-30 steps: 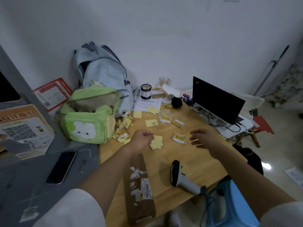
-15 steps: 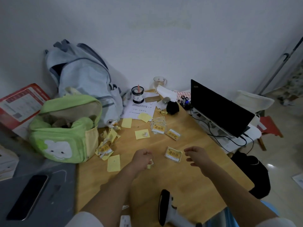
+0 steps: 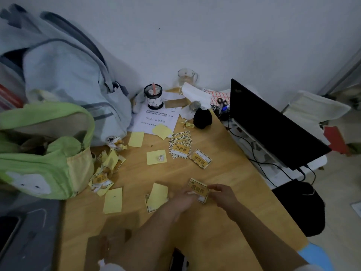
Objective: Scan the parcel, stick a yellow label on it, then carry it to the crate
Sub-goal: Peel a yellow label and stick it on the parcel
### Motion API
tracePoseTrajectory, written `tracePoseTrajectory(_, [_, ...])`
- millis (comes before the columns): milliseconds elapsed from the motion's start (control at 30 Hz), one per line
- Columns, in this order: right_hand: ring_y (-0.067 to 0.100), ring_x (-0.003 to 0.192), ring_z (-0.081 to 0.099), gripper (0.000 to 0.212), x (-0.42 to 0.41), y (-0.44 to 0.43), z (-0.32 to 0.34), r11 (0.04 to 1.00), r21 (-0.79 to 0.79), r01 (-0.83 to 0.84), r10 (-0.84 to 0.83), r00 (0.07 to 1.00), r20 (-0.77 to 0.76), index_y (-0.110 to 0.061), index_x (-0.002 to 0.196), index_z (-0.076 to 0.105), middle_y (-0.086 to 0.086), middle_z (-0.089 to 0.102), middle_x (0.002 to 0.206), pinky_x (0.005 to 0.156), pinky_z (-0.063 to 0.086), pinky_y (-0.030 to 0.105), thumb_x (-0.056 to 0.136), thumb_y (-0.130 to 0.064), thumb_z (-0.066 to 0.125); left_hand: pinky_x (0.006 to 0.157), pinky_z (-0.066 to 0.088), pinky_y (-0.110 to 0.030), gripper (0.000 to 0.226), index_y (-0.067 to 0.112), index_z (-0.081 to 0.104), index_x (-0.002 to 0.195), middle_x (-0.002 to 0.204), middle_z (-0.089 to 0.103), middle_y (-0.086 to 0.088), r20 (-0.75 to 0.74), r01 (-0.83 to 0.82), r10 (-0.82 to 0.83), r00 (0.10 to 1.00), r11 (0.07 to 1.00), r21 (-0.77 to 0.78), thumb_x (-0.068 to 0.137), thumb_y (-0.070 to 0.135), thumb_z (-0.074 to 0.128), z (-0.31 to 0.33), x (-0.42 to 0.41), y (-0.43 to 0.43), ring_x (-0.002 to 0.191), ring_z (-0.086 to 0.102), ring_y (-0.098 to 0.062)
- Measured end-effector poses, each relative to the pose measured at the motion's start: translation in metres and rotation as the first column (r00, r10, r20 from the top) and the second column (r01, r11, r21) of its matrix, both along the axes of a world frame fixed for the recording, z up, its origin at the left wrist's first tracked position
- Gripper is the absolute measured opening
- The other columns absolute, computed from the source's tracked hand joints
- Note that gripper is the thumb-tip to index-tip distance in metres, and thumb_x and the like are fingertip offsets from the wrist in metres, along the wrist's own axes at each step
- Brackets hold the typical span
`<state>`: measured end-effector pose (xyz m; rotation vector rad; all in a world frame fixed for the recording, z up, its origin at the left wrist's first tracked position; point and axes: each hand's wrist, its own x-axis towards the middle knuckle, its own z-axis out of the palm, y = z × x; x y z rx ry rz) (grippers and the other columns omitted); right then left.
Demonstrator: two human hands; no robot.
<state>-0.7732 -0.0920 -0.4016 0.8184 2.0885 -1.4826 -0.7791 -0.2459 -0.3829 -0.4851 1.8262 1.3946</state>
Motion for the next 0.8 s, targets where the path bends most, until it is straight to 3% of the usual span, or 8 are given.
tracePoseTrajectory(100, [0.016, 0.084, 0.059, 0.036, -0.006, 0.003, -0.007, 0.999, -0.041, -0.021, 0.022, 1.000, 0.009, -0.002, 0.118, 0.066, 0.015, 0.065, 0.113, 0.061, 0.044, 0.021, 0.082, -0.005, 0.063, 0.083, 0.040, -0.025, 0.036, 0.019, 0.056, 0.124, 0.118, 0.058, -0.007, 0.001, -0.025, 0.025, 1.000, 0.999, -0.035, 0.089, 0.026, 0.059, -0.008, -0.006, 0.007, 0.096, 0.049, -0.015])
tracePoseTrajectory(233, [0.020, 0.092, 0.059, 0.041, -0.010, 0.004, -0.012, 0.998, -0.060, -0.014, 0.015, 1.000, 0.012, 0.004, 0.121, 0.062, 0.015, 0.066, 0.113, 0.069, 0.047, 0.024, 0.082, -0.005, 0.067, 0.071, 0.043, -0.022, 0.029, 0.016, 0.064, 0.117, 0.107, 0.063, -0.001, -0.029, -0.014, 0.014, 0.999, 1.000, -0.003, 0.090, 0.021, 0.054, -0.018, -0.010, 0.012, 0.094, 0.055, -0.014])
tracePoseTrajectory(333, [0.020, 0.098, 0.057, 0.039, -0.014, 0.003, -0.007, 0.999, -0.040, 0.004, -0.005, 1.000, -0.023, 0.004, 0.120, 0.062, 0.014, 0.065, 0.115, 0.081, 0.042, 0.027, 0.083, -0.005, 0.066, 0.072, 0.045, -0.025, 0.024, 0.019, 0.069, 0.108, 0.100, 0.067, -0.001, -0.051, -0.064, 0.063, 0.997, 0.998, -0.022, 0.088, 0.018, 0.057, -0.022, -0.012, 0.013, 0.087, 0.059, -0.013])
tracePoseTrajectory(400, [0.018, 0.097, 0.055, 0.033, -0.016, 0.003, 0.000, 0.999, -0.017, 0.038, -0.039, 0.996, -0.077, 0.001, 0.116, 0.066, 0.011, 0.064, 0.108, 0.083, 0.040, 0.028, 0.083, -0.004, 0.065, 0.082, 0.050, -0.029, 0.020, 0.020, 0.072, 0.101, 0.100, 0.070, -0.002, -0.072, -0.128, 0.126, 0.989, 0.992, -0.017, 0.084, 0.017, 0.062, -0.023, -0.013, 0.011, 0.093, 0.063, -0.017])
tracePoseTrajectory(500, [0.015, 0.087, 0.057, 0.024, -0.021, -0.001, 0.015, 0.998, -0.014, 0.068, -0.069, 0.986, -0.155, -0.001, 0.107, 0.071, 0.008, 0.064, 0.099, 0.079, 0.043, 0.027, 0.084, 0.000, 0.064, 0.087, 0.049, -0.029, 0.025, 0.017, 0.072, 0.104, 0.105, 0.072, -0.004, -0.120, -0.200, 0.196, 0.973, 0.979, -0.026, 0.080, 0.023, 0.069, -0.013, -0.013, 0.005, 0.102, 0.064, -0.020])
tracePoseTrajectory(667, [0.012, 0.069, 0.055, 0.019, -0.026, -0.021, 0.052, 0.994, -0.091, 0.069, -0.090, 0.963, -0.253, -0.005, 0.092, 0.075, 0.012, 0.069, 0.098, 0.061, 0.046, 0.021, 0.082, 0.006, 0.063, 0.069, 0.047, -0.019, 0.031, 0.010, 0.067, 0.105, 0.096, 0.067, 0.000, -0.284, -0.323, 0.313, 0.906, 0.946, 0.011, 0.076, 0.016, 0.075, 0.021, -0.015, -0.017, 0.086, 0.061, -0.011])
tracePoseTrajectory(800, [0.018, 0.068, 0.052, 0.025, -0.023, -0.050, 0.095, 0.986, -0.166, 0.024, -0.083, 0.930, -0.358, -0.014, 0.079, 0.073, 0.018, 0.070, 0.094, 0.058, 0.044, 0.027, 0.082, 0.008, 0.061, 0.064, 0.046, -0.023, 0.031, 0.007, 0.062, 0.106, 0.094, 0.062, -0.005, -0.359, -0.382, 0.401, 0.843, 0.916, 0.125, 0.078, 0.010, 0.074, 0.063, -0.013, -0.048, 0.086, 0.060, -0.018])
